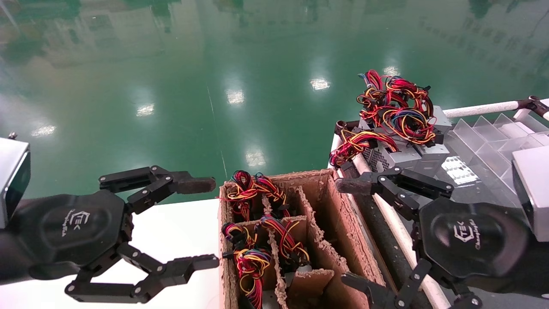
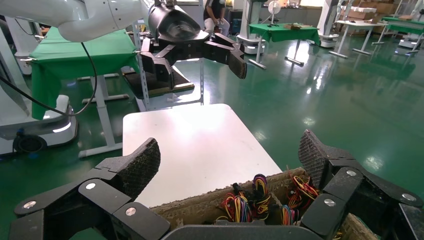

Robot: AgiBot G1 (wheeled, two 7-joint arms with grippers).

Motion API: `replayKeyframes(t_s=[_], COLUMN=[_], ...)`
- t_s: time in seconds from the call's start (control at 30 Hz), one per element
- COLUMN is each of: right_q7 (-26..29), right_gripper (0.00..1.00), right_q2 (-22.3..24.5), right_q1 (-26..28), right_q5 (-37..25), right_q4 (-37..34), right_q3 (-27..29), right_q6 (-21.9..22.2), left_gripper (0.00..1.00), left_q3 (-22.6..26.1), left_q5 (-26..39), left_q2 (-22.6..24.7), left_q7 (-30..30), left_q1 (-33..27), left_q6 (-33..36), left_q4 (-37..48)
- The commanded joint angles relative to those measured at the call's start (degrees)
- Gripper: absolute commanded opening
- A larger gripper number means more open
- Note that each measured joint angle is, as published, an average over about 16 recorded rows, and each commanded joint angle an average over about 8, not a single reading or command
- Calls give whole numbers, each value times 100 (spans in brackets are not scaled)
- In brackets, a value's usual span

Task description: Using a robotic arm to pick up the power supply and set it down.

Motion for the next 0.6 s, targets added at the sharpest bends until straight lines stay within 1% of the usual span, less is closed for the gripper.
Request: replayKeyframes(t_s=[0.03, 0.37, 0.5, 0.6], right_q7=[0, 17, 114, 234], right_gripper=[100, 100, 100, 100], right_q2=[0, -15, -79, -145], right_q1=[0, -4, 35, 98], right_q5=[0, -50, -247, -499], right_q4=[0, 1, 14, 56], right_q3=[0, -21, -117, -220], right_q6=[0, 42, 208, 428], left_gripper=[0, 0, 0, 0], left_q3=[0, 0, 0, 1], left_q5=[0, 0, 0, 0], left_q2=[0, 0, 0, 0], left_q7=[0, 0, 0, 1], left_q1=[0, 0, 0, -1], left_q6=[0, 0, 1, 1], left_q4=[0, 0, 1, 1])
